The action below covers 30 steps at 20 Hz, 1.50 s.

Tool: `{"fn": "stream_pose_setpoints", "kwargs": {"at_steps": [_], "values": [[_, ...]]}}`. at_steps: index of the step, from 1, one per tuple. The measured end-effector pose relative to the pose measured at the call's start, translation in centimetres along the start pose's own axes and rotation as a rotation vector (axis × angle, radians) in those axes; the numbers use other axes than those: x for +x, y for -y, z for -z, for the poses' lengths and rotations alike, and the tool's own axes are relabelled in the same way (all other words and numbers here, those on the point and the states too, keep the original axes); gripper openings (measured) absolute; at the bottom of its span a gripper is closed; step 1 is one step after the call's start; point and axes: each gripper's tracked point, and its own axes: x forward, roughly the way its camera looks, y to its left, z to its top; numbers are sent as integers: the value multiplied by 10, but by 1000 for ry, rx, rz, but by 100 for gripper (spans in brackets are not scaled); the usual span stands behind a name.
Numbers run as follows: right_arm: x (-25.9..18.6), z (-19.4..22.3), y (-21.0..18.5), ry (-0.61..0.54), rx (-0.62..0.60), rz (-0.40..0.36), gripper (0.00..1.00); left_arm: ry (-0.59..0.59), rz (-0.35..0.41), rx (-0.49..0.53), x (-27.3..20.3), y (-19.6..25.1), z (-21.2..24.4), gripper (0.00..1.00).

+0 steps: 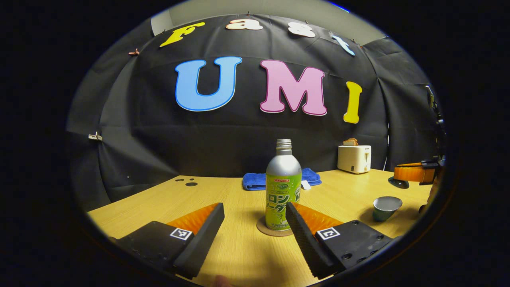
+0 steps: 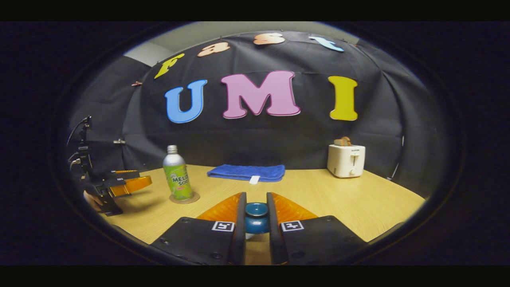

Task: Open the teacup lid with one hand, grasp the water bottle and pour water into the teacup with the other hand; after pouring, place the water bottle on the coaster and then close the teacup lid.

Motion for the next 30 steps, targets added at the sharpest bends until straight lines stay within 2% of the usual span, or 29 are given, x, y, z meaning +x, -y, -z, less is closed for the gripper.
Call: {"fn": "stream_pose_setpoints", "kwargs": {"at_steps": [1,3,4,7,8,9,12,13,14,15,16,19,23,25,26,30], "values": [[4,11,-4,-45,-18,8,27,0,0,0,0,0,1,98],[11,24,-14,-107,-33,-6,28,0,0,0,0,0,0,98],[9,26,-21,-113,-37,-17,23,-1,2,0,0,0,0,98],[12,32,-22,-130,-55,-11,28,0,16,0,0,3,0,98],[11,33,-22,-134,-48,-9,23,0,18,1,0,3,0,98],[12,32,-21,-133,-41,-6,32,0,20,0,0,3,-1,98],[11,35,-20,-150,-33,-2,24,0,22,0,0,3,0,98],[10,36,-20,-152,-33,-3,24,0,22,0,0,3,0,98],[9,35,-20,-153,-37,-1,36,0,22,0,0,4,0,98],[8,34,-20,-153,-41,1,26,0,22,0,0,4,0,98],[9,35,-19,-153,-43,5,33,0,23,0,0,4,0,98],[5,33,-18,-147,-40,13,35,0,14,0,1,2,0,98],[-5,20,-15,-83,-34,23,74,-1,8,0,-4,3,0,98],[-12,7,-5,-21,-30,66,100,-1,6,0,-9,4,0,98],[-15,1,-2,9,-17,80,96,-1,4,0,-11,6,0,98],[-30,-9,6,74,19,115,97,-1,-17,-1,-19,10,-1,98]]}}
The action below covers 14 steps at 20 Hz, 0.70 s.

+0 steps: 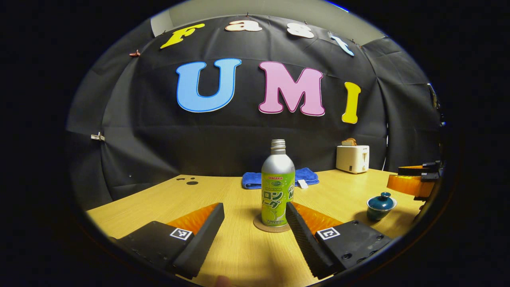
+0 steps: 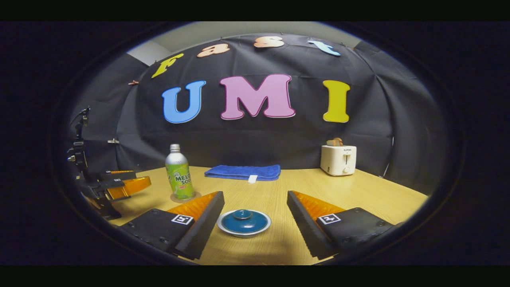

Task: Open the teacup lid with one hand, grasp the water bottle and pour water into the teacup with the other hand; after pouring, place the water bottle on the coaster and then close the teacup lid.

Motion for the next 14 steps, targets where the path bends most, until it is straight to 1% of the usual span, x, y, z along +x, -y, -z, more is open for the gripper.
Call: {"fn": "stream_pose_setpoints", "kwargs": {"at_steps": [3,5,7,11,14], "values": [[-4,3,7,11,-30,29,98,-1,-21,0,-6,4,1,98],[-3,13,4,-8,-17,20,98,-2,-56,-1,-11,8,0,98],[-3,11,3,9,3,19,98,-3,-68,-1,-12,15,-1,98],[-1,12,12,6,-10,60,97,-3,-64,-1,-15,27,1,98],[-2,11,15,9,-12,80,97,0,-31,0,-15,37,-1,98]]}}
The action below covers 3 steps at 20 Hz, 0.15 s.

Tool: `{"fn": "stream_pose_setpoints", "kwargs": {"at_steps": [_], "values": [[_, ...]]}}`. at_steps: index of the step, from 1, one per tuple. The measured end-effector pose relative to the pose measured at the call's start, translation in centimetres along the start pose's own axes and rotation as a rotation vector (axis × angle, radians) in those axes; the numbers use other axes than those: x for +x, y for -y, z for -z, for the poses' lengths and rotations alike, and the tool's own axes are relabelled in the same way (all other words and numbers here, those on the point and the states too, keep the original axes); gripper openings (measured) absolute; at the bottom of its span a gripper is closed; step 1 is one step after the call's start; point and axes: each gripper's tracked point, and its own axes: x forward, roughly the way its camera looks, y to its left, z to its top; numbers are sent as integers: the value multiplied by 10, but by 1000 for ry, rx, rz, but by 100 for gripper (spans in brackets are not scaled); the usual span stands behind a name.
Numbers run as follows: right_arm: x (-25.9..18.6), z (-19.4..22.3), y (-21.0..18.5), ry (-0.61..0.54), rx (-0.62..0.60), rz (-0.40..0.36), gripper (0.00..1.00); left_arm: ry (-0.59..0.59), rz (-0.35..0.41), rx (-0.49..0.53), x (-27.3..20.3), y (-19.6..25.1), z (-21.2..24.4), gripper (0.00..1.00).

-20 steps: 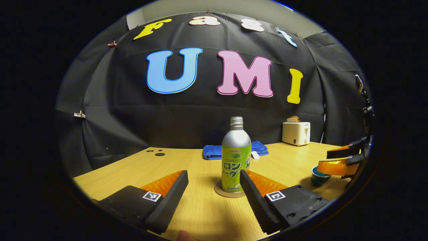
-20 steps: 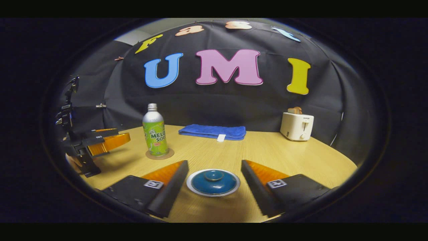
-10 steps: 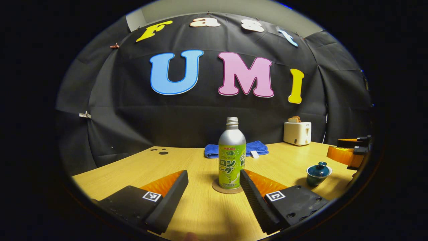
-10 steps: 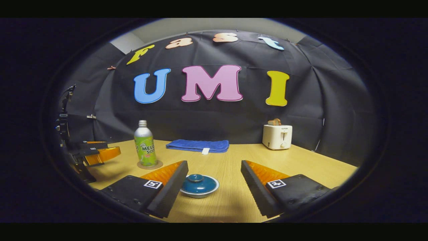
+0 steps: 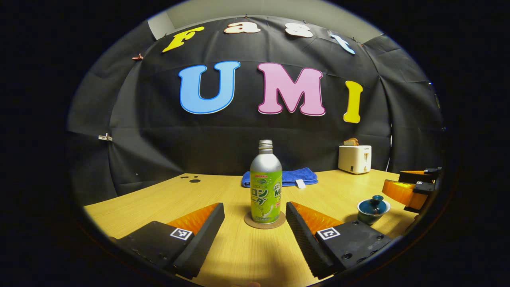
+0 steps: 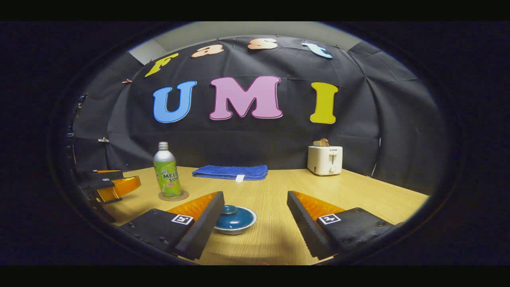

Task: Open the teacup lid with one hand, grasp the water bottle and pour water into the teacup with the other hand; after pouring, place the water bottle on the coaster and then close the teacup lid.

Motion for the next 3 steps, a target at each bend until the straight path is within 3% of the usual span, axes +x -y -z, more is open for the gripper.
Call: {"fn": "stream_pose_setpoints", "kwargs": {"at_steps": [3], "values": [[-1,1,0,0,0,1,97,1,10,0,1,1,0,98]]}}
